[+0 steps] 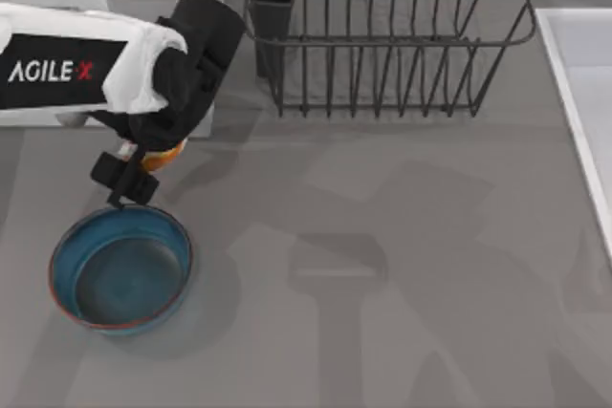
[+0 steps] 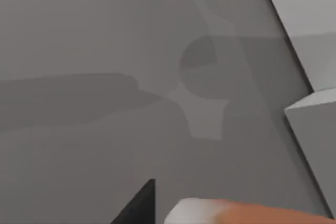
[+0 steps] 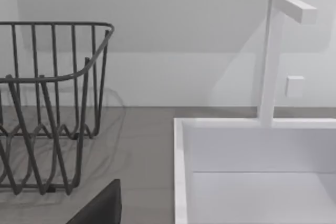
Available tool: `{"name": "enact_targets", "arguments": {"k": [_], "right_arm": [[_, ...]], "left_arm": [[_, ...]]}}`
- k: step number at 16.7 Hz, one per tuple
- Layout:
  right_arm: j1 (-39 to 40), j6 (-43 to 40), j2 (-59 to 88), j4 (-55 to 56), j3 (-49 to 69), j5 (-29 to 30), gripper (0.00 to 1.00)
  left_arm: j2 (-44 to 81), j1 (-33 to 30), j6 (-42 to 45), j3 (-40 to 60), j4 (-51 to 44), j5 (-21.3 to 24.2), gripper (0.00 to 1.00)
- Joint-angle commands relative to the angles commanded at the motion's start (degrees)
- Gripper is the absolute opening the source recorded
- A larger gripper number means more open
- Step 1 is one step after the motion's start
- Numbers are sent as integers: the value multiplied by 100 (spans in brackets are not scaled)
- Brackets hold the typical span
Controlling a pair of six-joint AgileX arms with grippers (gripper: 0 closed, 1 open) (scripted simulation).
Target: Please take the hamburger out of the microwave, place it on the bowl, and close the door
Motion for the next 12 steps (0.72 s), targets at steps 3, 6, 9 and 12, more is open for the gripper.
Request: {"name": "enact_targets", "arguments": {"k": [3,6,9,12], "right_arm": [[0,0,0,0,0,0,100],[0,0,0,0,0,0,100],[0,0,0,0,0,0,100],[0,0,0,0,0,0,100]], "left_arm": [[344,-608,-2332,517,-1959,-606,0],[748,-1117,-4417,833,-3726,-1049,0],[1168,-1507,-6035,972,-5183,-1331,0],[1504,-1761,-7121,1000,-6213,-1475,0]]}}
